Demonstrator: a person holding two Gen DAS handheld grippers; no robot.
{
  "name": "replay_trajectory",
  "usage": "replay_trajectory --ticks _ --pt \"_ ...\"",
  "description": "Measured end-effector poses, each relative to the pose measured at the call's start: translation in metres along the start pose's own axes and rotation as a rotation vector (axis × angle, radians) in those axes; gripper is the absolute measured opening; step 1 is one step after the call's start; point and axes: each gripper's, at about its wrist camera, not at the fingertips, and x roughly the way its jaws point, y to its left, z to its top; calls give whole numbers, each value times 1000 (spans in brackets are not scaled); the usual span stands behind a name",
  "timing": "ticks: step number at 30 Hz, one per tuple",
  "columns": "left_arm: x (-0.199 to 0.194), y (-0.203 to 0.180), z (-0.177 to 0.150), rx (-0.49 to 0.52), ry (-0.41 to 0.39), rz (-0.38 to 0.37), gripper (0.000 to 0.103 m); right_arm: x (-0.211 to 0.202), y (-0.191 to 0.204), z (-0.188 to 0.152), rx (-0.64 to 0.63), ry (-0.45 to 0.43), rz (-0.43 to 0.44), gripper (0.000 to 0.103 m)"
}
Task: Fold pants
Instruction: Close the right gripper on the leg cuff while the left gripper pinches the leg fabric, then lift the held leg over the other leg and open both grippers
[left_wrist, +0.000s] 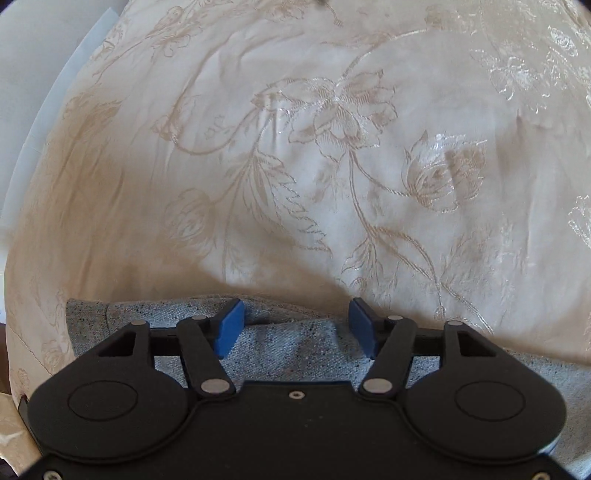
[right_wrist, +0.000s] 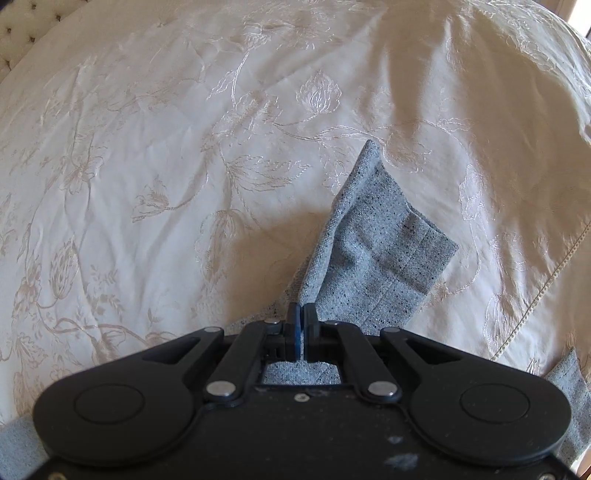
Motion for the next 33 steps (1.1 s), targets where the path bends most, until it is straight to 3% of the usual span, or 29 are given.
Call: replay_trajectory --ticks 3,4,5,6,7,14,20,27,33 --pt "12 -2 0 -25 43 11 67 1 1 2 8 -2 0 2" --pt "12 -2 -1 -33 44 10 49 0 1 2 11 -2 3 2" --pt "11 -1 -3 -40 35 -5 19 0 1 3 13 -3 4 2" --pt "8 3 -5 -58 25 -22 19 -1 0 4 14 -4 7 2" --pt "3 7 -9 -74 4 -32 12 -3 -1 4 16 -6 13 2" --pt "-72 34 -64 -16 -205 -75 5 -49 -12 3 -1 -65 62 2" --pt "-132 67 -128 -16 -316 -149 5 -104 -60 -35 -6 -118 65 2" --pt "-145 91 -231 -54 -316 -156 5 -140 -125 -107 30 -100 31 2" --pt "-115 97 -308 -82 -222 -106 5 -131 -167 -172 28 -34 -6 2"
